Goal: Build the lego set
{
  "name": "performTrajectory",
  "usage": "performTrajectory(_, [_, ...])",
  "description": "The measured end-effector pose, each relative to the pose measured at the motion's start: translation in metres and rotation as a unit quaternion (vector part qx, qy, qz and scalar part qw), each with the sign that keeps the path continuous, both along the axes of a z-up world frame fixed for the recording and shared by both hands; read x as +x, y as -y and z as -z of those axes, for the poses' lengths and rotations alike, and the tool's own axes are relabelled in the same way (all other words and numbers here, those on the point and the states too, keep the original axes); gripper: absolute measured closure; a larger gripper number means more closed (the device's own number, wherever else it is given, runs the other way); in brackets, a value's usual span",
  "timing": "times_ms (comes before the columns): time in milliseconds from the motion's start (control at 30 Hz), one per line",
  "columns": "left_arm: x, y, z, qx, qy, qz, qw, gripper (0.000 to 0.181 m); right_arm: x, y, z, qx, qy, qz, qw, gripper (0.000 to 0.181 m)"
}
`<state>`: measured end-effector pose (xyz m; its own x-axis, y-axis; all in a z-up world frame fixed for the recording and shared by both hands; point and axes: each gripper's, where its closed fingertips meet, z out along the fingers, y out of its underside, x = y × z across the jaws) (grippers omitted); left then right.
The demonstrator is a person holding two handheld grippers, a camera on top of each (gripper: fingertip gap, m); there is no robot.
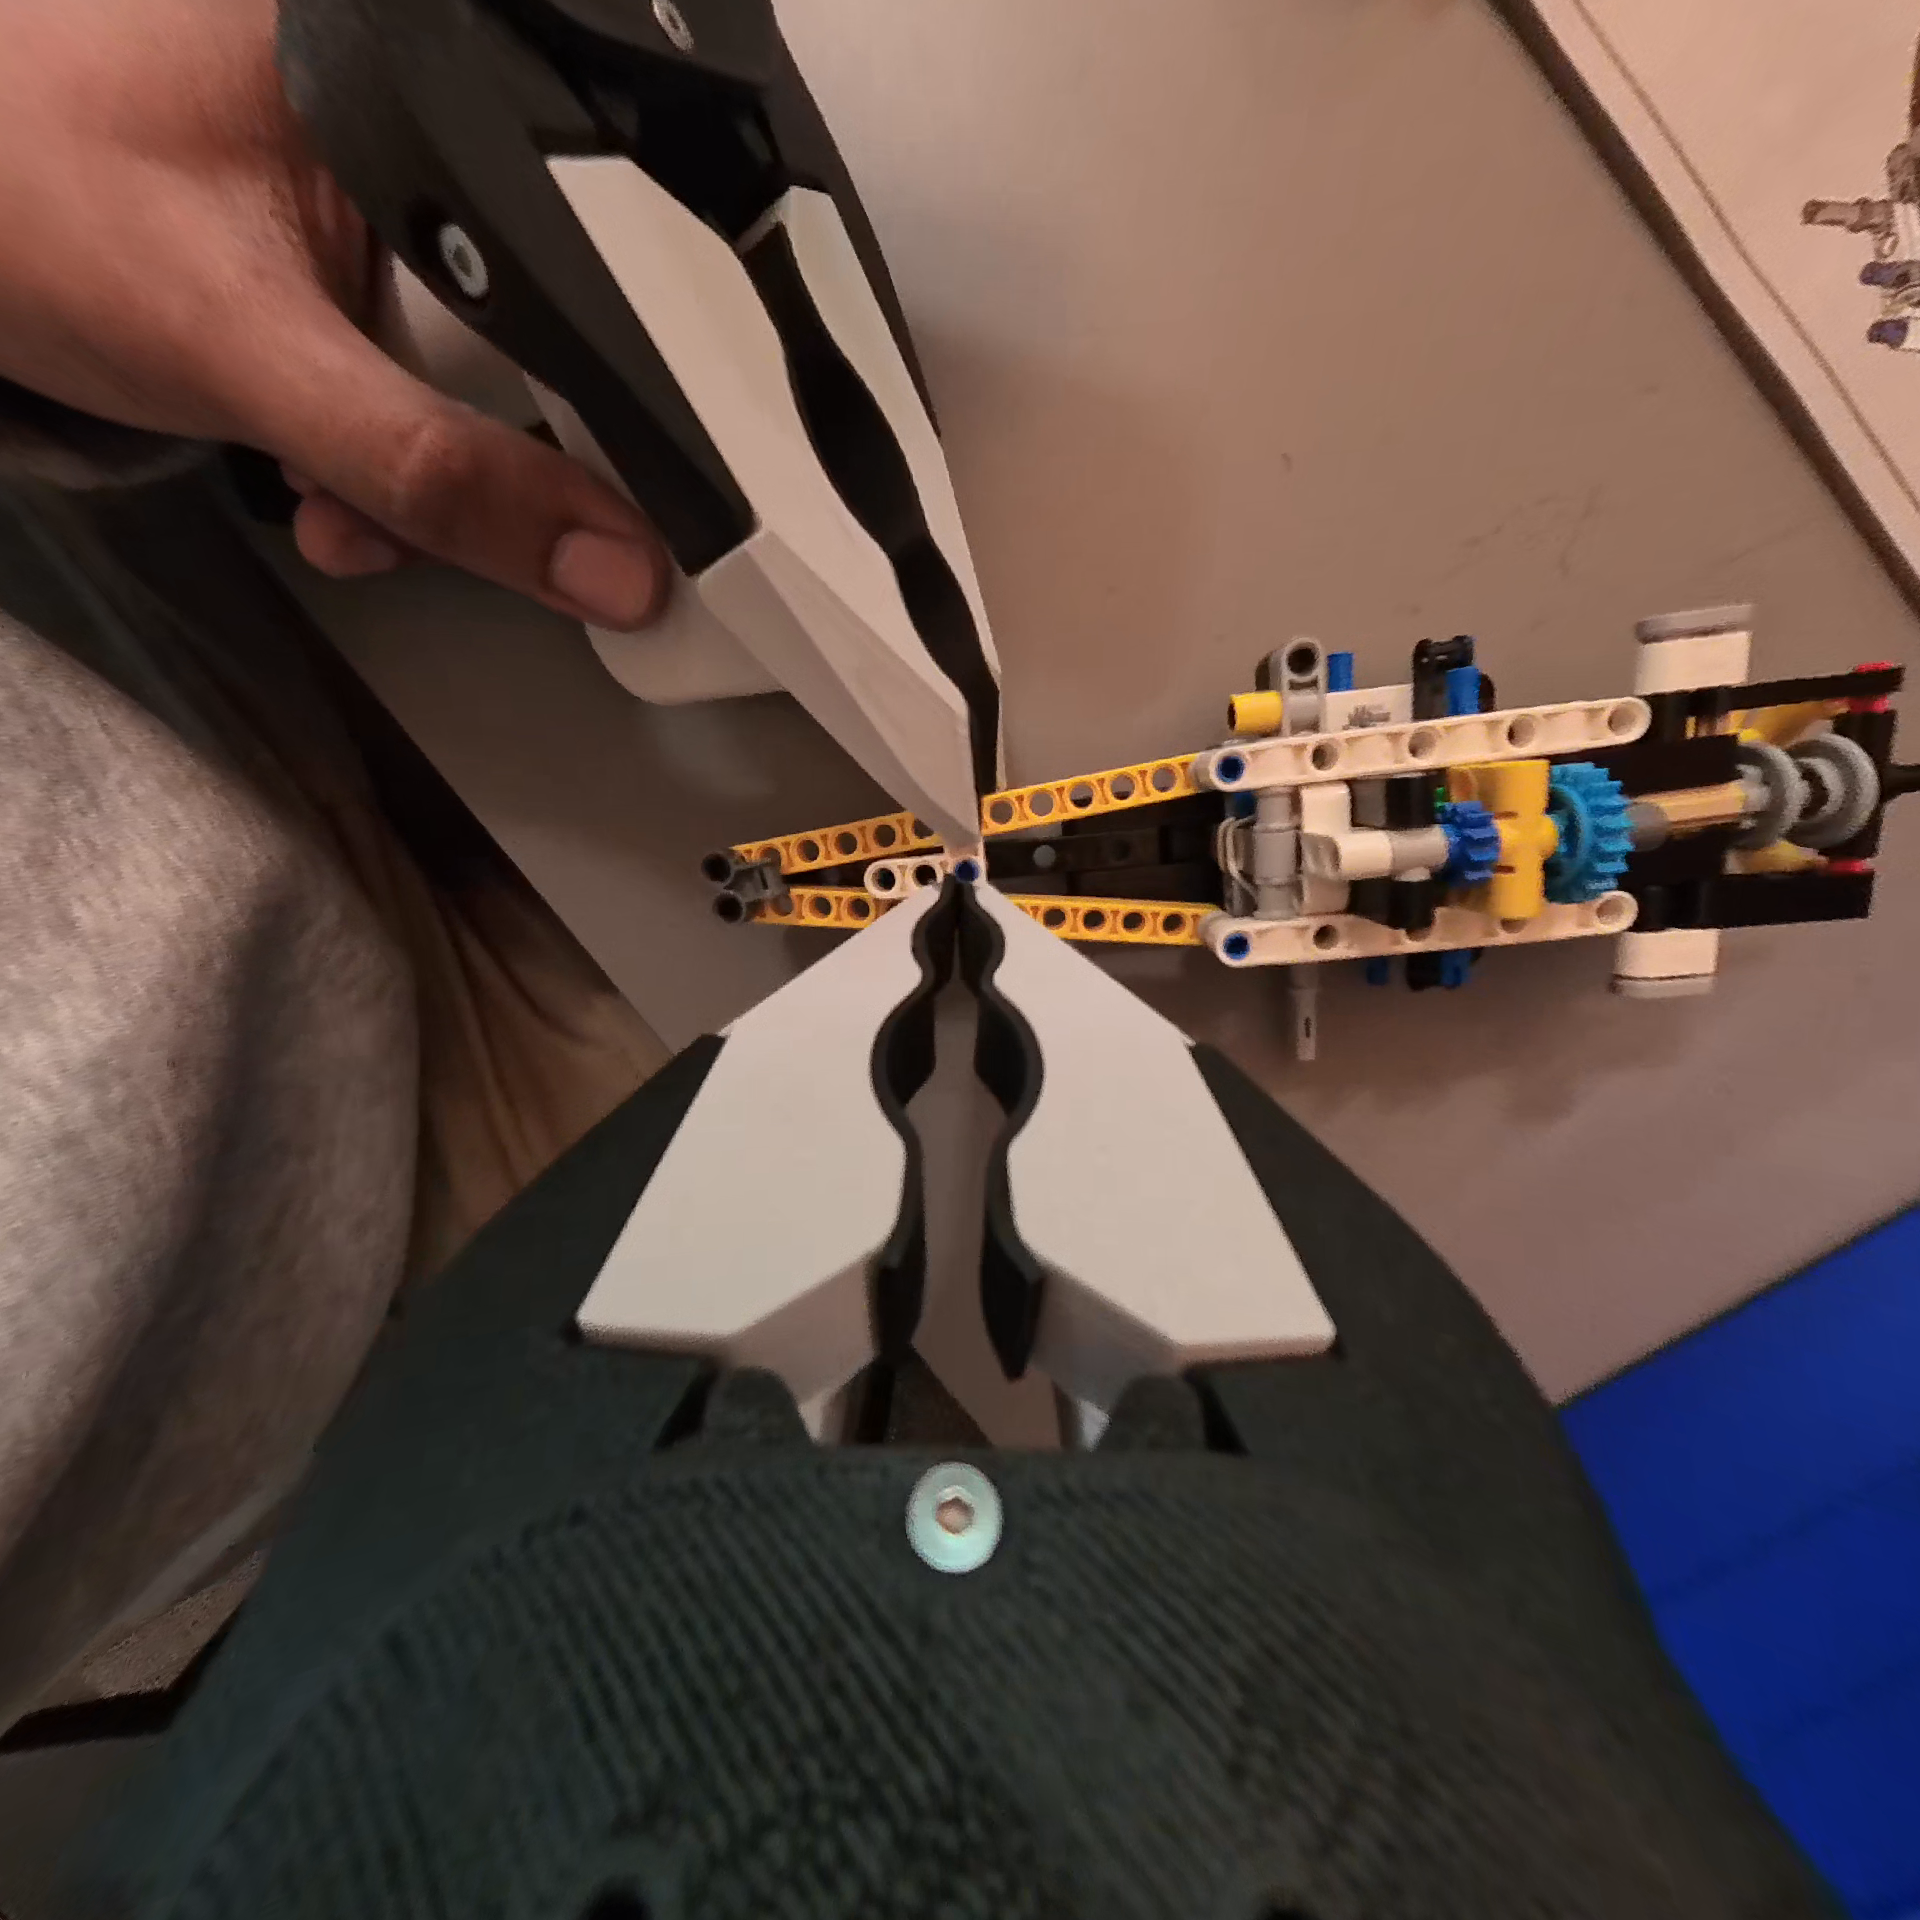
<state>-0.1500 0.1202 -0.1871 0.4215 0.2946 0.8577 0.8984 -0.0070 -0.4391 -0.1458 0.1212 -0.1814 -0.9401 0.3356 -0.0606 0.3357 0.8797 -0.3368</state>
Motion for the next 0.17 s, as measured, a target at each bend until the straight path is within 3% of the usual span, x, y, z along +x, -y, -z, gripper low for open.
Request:
performTrajectory(33, [-0.0001, -0.0001, 0.0, 0.0, -0.001, 0.0, 1.0, 0.164, 0.0, -0.0001, 0.0001, 0.005, -0.002, 0.0, 1.0, 0.181])
performTrajectory(167, [0.0001, 0.0, 0.0001, 0.001, 0.002, 0.0, 1.0, 0.164, 0.0, -0.0002, 0.0002, 0.019, 0.001, 0.003, 1.0, 0.181])
